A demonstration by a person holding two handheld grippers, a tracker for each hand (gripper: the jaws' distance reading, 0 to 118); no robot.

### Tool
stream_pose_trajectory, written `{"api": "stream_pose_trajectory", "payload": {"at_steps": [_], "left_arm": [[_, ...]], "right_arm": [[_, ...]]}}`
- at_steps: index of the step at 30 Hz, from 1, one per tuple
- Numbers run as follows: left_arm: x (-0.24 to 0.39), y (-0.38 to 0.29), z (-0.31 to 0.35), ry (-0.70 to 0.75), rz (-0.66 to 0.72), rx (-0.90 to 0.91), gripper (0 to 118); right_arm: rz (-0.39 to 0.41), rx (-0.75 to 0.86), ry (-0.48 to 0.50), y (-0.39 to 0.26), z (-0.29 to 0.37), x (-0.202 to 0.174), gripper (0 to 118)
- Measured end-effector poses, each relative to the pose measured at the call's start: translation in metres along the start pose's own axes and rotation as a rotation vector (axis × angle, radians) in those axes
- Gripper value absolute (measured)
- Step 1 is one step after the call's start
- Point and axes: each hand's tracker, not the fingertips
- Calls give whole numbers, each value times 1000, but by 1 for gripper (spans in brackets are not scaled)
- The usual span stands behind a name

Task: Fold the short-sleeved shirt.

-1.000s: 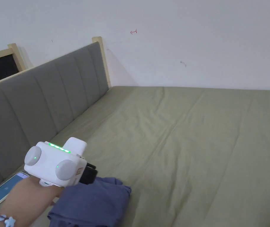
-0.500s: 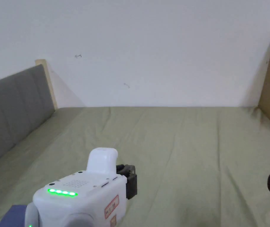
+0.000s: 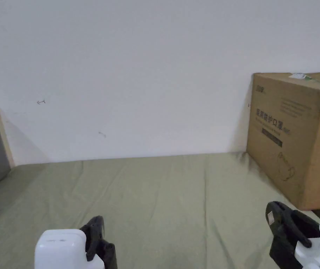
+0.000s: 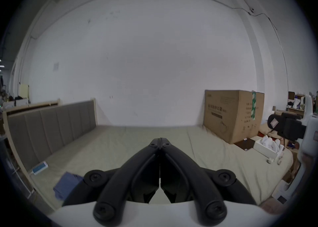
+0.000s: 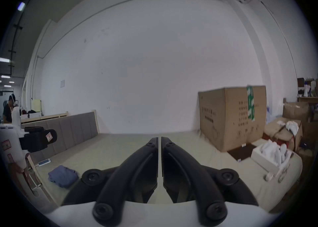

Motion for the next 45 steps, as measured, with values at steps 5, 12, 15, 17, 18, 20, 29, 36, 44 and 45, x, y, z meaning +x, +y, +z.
{"api": "stream_pose_trajectory", "payload": {"at_steps": [5,12,15,17,18,20,29,36,44,45], "left_arm": [[-1,-15,9,28,-34,4,0],[-5,-7,13,45,-25,68,104],[-5,-13,15,-20,-8,71,118],[0,-19,13,-3,-16,70,118],[-3,-8,17,6,-24,66,118],[-4,-8,15,11,-27,53,118],[-11,-13,16,23,-1,53,118],[-12,-10,20,13,3,75,118],[-12,-9,21,-18,9,65,118],[-12,-9,21,-22,11,62,118]], "right_arm": [[17,-35,-15,-13,9,8,3],[70,-14,-39,-8,14,3,60],[88,-16,-48,-8,12,1,118],[101,28,-30,-10,13,-4,118],[97,-3,-47,-13,14,-6,118],[110,-18,-59,-13,14,-10,118],[107,-32,-49,-14,18,-12,118],[104,-39,-38,-15,17,-12,118],[112,-58,-33,-18,16,-13,118],[114,-59,-31,-19,17,-13,118]]}}
